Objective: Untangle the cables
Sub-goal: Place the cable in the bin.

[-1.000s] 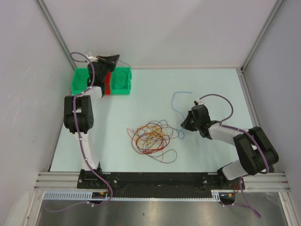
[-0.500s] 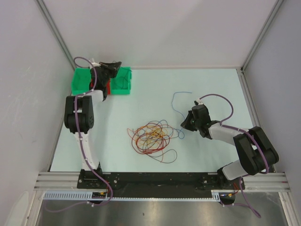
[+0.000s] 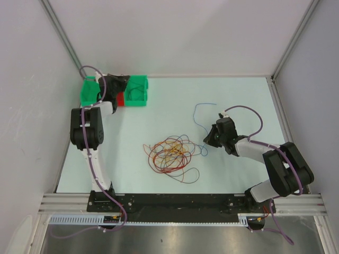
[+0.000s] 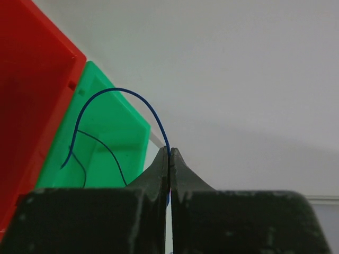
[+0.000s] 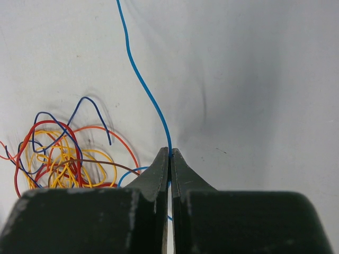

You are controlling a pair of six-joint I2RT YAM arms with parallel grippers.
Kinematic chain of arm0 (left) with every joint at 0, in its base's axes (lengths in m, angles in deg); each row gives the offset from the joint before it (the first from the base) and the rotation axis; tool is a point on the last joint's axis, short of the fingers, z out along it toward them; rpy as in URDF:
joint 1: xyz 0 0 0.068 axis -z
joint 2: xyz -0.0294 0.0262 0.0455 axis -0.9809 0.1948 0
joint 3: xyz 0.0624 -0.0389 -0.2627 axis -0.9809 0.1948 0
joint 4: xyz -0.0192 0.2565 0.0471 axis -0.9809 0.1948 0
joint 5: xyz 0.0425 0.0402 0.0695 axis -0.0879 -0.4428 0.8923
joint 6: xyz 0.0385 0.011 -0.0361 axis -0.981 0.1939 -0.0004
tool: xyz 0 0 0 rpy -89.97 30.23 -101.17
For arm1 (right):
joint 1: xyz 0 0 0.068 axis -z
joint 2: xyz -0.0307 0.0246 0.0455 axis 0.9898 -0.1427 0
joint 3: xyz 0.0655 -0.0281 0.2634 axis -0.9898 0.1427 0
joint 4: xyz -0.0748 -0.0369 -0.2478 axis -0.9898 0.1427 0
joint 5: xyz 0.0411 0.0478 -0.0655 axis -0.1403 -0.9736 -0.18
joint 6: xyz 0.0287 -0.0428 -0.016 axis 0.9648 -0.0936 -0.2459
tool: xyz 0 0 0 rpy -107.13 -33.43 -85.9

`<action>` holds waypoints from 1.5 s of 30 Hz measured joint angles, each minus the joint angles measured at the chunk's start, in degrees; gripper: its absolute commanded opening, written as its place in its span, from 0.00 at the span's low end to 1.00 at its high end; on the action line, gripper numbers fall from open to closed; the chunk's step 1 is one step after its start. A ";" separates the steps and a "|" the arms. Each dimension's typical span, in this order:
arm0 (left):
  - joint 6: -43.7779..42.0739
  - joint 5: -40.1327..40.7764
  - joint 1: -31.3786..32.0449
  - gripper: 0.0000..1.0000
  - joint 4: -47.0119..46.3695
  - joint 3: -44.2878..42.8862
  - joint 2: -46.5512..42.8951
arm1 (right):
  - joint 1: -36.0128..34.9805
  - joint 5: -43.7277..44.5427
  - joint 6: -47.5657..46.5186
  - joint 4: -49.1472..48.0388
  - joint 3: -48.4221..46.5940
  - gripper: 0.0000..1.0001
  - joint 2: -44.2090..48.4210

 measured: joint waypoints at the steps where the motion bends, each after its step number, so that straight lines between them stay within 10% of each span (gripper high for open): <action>1: -0.76 0.35 0.00 0.00 0.74 0.00 0.00 | 0.00 -0.04 0.00 0.00 0.00 0.00 -0.02; 45: -21.94 -2.47 4.92 0.01 30.80 -24.76 13.44 | 0.00 -0.50 -0.04 -0.15 0.00 0.00 -0.11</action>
